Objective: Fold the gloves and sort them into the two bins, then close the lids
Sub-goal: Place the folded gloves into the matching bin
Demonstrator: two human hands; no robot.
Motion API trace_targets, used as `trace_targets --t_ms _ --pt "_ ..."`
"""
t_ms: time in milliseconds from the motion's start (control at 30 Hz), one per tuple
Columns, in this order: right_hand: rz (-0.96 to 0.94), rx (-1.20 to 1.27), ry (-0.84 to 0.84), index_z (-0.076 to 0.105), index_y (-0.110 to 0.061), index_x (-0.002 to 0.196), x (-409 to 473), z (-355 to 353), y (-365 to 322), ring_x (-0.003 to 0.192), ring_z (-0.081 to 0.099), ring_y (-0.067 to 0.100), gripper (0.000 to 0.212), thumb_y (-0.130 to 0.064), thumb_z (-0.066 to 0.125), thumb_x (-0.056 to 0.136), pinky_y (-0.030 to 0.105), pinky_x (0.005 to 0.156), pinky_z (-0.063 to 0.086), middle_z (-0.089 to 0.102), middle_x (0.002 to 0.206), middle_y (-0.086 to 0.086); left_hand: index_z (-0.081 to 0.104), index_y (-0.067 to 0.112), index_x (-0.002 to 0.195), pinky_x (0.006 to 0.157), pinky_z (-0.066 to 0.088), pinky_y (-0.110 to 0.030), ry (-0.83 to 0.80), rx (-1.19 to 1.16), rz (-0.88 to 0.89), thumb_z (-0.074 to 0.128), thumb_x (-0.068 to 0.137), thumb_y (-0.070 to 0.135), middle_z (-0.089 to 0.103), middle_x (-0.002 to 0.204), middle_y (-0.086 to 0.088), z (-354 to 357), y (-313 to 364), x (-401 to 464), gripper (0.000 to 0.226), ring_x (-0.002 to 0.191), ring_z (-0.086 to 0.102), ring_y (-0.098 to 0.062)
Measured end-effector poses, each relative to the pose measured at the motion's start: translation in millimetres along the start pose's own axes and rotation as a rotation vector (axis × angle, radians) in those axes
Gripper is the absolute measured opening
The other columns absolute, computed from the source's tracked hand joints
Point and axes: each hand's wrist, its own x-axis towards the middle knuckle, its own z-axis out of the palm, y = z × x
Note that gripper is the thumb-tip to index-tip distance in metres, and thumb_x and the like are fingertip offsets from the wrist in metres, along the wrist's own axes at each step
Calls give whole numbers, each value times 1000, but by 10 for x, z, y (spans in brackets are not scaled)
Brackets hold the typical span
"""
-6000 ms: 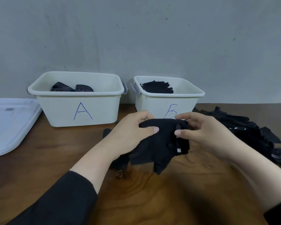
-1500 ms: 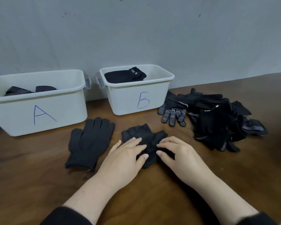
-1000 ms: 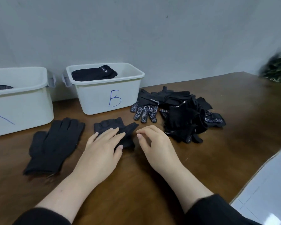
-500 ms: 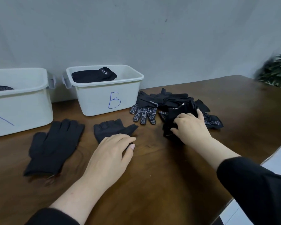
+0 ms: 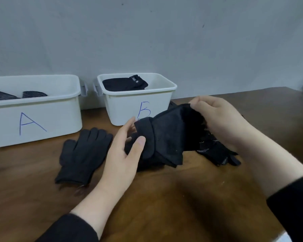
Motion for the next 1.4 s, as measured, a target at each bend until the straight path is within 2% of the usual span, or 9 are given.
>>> trace_targets --t_ms 200,333,467,600,733,833,900,1100,1400 --pt "7 10 -132 71 -16 91 104 407 -19 73 62 17 26 -35 57 101 39 75 51 71 81 6 74 22 105 81 52 -18 5 -231 -218 65 96 18 76 99 7 -47 9 61 14 100 70 -11" --pt "34 30 -142 74 -18 91 154 489 46 74 66 16 24 -35 60 101 37 75 54 75 85 4 74 16 108 94 55 -36 -54 -287 -279 63 97 14 77 103 0 -64 -15 88 16 101 71 -17" --pt "71 162 -205 75 -18 99 208 473 76 68 62 7 22 -36 63 99 17 55 45 74 86 -1 76 18 106 93 55 -38 11 -321 -292 61 99 15 77 102 -1 -70 -46 113 16 101 71 -19" --pt "64 73 -325 74 -28 112 274 462 79 81 64 11 23 -34 74 89 29 74 48 78 98 -1 75 17 105 88 55 -35 140 -433 -315 62 98 14 77 101 -3 -96 -63 154 16 99 72 -18" --pt "3 75 -125 73 -24 105 359 520 49 86 73 9 14 -32 68 95 41 91 58 78 93 -6 73 14 112 95 54 -39 315 -529 -335 63 97 14 75 108 -4 -175 -132 223 18 106 70 -21" --pt "-20 83 12 72 -24 102 383 490 85 84 74 14 14 -33 62 99 42 88 59 78 90 -7 70 15 118 75 57 -30 379 -602 -374 61 99 16 75 110 -3 -245 -186 267 21 104 71 -22" --pt "-1 2 42 73 -22 96 318 509 197 80 73 19 16 -31 61 99 43 81 59 77 84 -6 68 15 121 68 57 -29 385 -640 -392 59 100 15 76 108 -2 -257 -184 280 23 100 72 -20" --pt "92 -125 42 70 -20 73 -5 766 738 63 67 12 31 -34 60 99 36 73 54 72 67 -5 64 17 126 82 59 -36 337 -731 -442 55 101 11 74 113 -6 -211 -184 293 27 105 71 -21" --pt "62 -54 138 71 -28 87 -195 966 1004 80 68 -5 28 -33 50 104 23 79 50 75 81 -18 56 17 134 85 60 -40 238 -938 -384 51 101 1 75 112 -3 59 262 558 37 104 72 -21"
